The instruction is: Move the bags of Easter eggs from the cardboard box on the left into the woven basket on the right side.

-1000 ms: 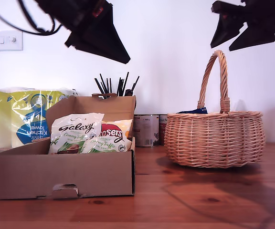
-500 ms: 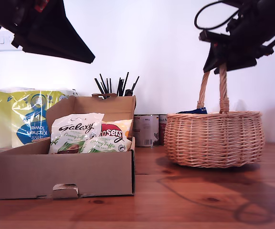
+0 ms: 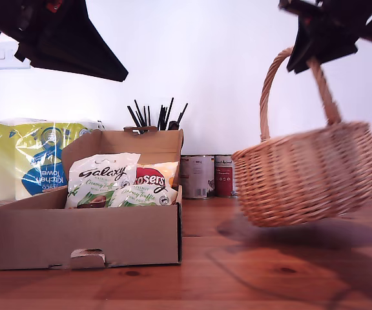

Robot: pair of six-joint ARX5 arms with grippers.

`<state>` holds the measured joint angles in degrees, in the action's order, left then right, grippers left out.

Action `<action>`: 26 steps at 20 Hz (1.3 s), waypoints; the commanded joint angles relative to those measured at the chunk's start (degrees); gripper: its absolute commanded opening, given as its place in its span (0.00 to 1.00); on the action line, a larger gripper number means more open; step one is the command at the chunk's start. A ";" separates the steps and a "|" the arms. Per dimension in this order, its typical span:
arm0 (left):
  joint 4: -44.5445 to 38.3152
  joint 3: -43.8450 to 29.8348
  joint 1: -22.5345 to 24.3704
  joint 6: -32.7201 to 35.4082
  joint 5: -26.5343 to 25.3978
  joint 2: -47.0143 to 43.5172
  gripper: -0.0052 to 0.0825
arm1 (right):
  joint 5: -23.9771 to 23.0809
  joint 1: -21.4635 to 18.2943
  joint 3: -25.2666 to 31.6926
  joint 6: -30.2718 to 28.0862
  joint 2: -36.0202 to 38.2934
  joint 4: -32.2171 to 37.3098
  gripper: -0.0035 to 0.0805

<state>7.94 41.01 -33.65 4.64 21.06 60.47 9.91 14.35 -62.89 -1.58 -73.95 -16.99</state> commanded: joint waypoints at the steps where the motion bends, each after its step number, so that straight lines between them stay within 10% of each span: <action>1: -1.05 -0.74 -0.11 -0.15 0.09 -0.15 0.04 | 0.20 0.26 -1.68 -0.35 1.57 -1.25 0.03; 19: -3.30 -0.74 -0.11 -0.15 0.37 -0.15 0.04 | -7.98 8.13 -1.62 0.66 2.12 -18.49 0.03; 26: -3.32 -0.74 -0.11 -0.15 0.57 -0.15 0.04 | -10.16 8.13 -1.62 0.66 2.12 -24.28 0.44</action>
<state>5.10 41.01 -33.65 4.64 21.37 60.47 0.19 22.22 -65.34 -0.51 -71.26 -41.34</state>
